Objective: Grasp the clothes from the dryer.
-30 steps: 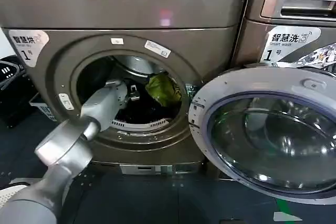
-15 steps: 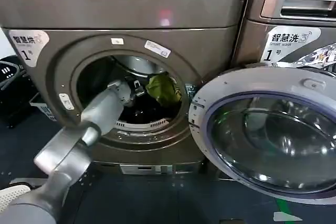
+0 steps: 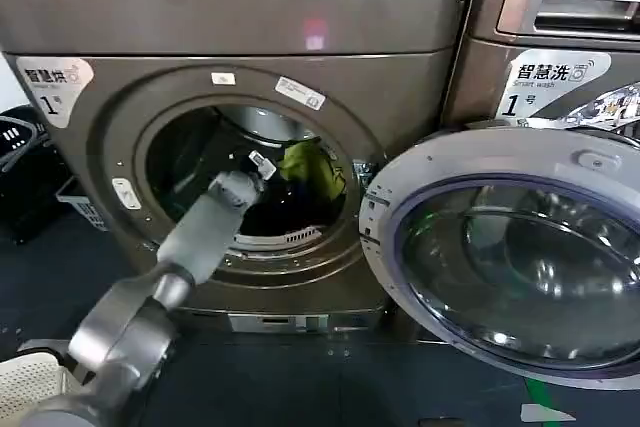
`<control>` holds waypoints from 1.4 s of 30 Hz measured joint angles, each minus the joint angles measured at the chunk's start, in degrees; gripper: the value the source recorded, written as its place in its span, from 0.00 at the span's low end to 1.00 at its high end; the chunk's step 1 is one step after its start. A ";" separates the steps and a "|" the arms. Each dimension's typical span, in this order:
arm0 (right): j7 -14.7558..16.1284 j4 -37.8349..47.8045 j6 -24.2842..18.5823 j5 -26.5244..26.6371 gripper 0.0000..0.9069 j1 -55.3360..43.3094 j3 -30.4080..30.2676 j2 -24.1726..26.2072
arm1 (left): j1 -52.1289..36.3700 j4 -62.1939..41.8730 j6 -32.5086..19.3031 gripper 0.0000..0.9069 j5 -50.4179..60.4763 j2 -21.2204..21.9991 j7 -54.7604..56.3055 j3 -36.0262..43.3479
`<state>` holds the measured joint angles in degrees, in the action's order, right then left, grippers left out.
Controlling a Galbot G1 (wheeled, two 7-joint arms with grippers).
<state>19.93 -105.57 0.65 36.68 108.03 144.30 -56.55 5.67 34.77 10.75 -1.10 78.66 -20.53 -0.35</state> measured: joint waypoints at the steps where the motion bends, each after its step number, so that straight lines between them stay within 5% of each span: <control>1: -0.03 0.04 -0.02 -0.03 1.00 -0.12 -0.13 0.01 | 0.59 0.82 -0.58 0.00 -0.91 0.17 1.88 -0.70; 21: -2.60 0.45 0.47 -2.08 1.00 -0.48 -0.95 0.99 | 9.79 14.71 -13.69 0.00 -12.43 4.15 31.48 -11.50; 42: -4.06 2.76 0.24 -2.94 1.00 0.10 0.70 2.12 | 15.18 20.80 -18.85 0.00 -8.89 6.12 38.32 -14.77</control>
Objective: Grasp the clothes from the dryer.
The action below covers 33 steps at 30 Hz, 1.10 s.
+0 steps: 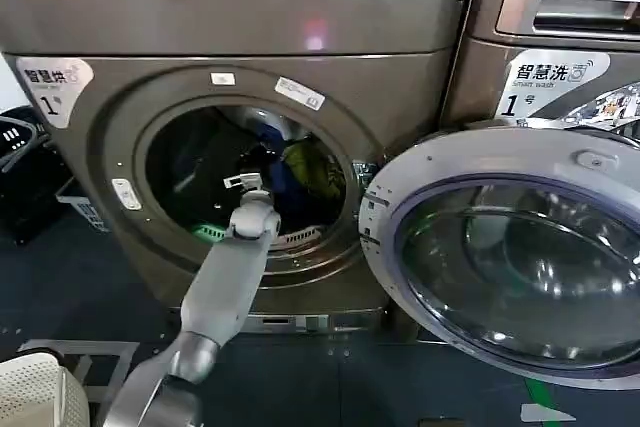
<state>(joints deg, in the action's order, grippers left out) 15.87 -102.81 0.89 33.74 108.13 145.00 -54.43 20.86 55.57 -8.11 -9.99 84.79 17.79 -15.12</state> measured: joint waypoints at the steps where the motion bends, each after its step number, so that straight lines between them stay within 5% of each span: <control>1: -0.04 0.07 -0.01 0.00 1.00 0.03 0.07 0.09 | 0.00 0.00 -0.05 0.00 0.12 0.04 0.07 -0.04; 33: 0.80 0.15 -0.38 0.52 1.00 0.54 1.48 0.07 | 3.54 4.34 -0.49 0.00 1.95 -0.87 -1.12 -0.01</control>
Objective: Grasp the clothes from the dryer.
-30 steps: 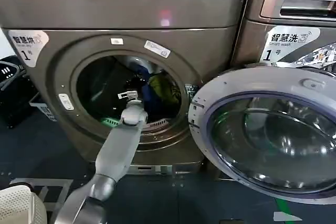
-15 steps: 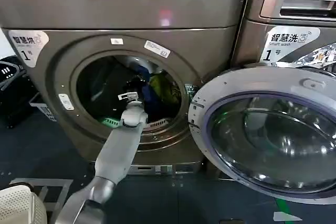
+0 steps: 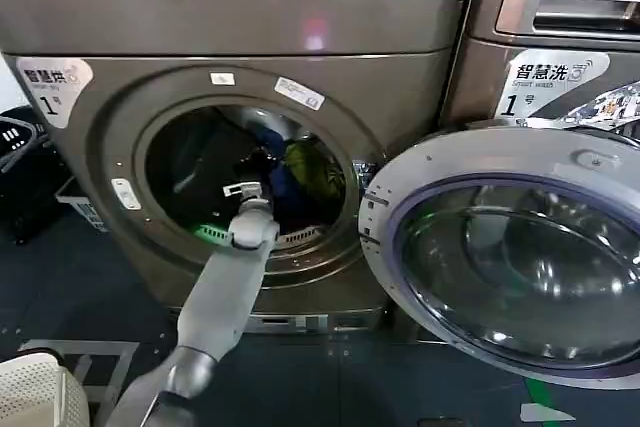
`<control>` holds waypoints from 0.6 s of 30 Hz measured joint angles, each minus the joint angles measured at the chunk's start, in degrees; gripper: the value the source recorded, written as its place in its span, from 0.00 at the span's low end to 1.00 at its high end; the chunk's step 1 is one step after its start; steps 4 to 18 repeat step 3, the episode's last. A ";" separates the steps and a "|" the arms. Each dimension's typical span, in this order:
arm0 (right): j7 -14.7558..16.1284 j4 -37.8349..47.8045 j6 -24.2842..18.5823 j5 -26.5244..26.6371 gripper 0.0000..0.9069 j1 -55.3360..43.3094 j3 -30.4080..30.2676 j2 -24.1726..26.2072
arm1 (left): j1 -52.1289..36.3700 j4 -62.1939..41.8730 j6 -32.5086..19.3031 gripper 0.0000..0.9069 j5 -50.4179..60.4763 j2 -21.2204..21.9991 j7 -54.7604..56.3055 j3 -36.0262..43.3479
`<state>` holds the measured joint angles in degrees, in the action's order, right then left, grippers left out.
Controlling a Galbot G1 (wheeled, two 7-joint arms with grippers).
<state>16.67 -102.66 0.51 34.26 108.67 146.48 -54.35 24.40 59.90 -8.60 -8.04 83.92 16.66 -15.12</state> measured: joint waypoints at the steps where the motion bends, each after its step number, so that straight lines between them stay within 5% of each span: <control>1: 0.05 -0.05 0.00 0.00 1.00 0.00 0.00 -0.02 | 0.20 0.12 -0.10 0.00 0.30 -0.10 -0.24 0.06; 18: 0.12 -0.16 0.00 0.00 1.00 0.00 -0.03 -0.05 | 0.59 0.37 -0.17 0.00 0.77 -0.23 -0.71 0.08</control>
